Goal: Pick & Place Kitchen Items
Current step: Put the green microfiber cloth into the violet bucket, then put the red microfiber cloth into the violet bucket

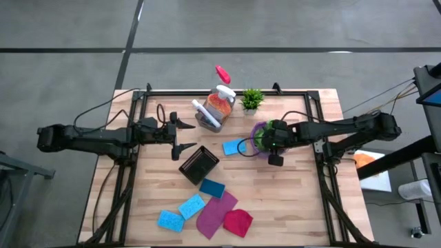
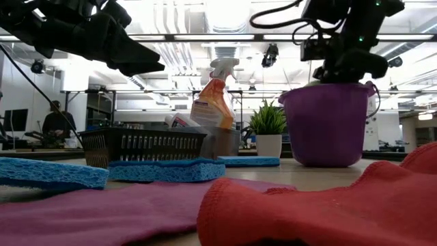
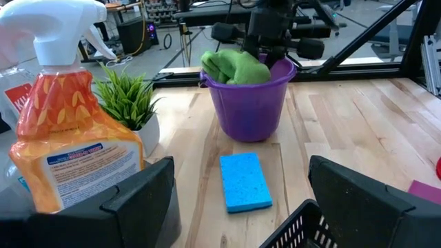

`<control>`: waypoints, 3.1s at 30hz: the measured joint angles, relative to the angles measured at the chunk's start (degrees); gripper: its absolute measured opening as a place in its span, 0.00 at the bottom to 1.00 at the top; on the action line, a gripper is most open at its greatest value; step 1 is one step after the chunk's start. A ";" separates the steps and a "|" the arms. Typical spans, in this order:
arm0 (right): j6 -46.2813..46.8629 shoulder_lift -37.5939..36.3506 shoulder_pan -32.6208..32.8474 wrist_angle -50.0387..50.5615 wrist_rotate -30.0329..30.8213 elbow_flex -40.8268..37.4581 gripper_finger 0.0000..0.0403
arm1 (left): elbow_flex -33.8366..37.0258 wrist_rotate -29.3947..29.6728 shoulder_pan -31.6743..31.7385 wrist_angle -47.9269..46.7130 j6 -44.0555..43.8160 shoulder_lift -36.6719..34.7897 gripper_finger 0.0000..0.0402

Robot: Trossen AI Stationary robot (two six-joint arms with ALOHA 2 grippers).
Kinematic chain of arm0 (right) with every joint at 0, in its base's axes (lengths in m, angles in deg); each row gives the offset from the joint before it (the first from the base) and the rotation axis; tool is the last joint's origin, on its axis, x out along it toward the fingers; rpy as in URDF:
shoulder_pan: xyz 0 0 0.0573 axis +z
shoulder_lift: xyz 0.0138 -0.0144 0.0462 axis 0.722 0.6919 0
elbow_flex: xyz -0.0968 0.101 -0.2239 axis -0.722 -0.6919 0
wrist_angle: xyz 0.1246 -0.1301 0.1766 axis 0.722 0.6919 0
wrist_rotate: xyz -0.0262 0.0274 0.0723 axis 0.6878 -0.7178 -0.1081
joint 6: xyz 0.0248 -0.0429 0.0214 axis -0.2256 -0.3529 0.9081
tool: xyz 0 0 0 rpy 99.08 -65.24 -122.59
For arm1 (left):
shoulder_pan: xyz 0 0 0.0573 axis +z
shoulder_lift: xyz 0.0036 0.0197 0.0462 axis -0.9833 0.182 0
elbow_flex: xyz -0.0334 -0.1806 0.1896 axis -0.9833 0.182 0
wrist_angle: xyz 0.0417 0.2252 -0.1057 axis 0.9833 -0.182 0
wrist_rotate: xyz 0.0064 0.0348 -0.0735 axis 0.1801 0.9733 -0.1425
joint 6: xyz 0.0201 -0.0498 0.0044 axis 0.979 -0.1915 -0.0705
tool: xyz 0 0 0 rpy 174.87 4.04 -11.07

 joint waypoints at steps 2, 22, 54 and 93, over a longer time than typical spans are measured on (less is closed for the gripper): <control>0.57 0.62 0.00 0.15 0.00 0.96 0.05 | 0.00 0.00 0.01 -0.03 0.00 0.01 0.84; 1.09 1.27 0.75 14.59 -0.02 18.41 0.71 | 0.00 0.00 0.01 -0.39 0.44 0.01 0.84; 14.35 12.91 27.26 -21.19 -8.57 13.50 0.72 | 0.00 -1.49 -1.09 0.30 -1.14 0.02 0.84; 20.25 49.90 42.65 4.19 6.35 43.69 0.70 | 0.00 -1.46 -1.11 0.48 0.00 -0.01 0.84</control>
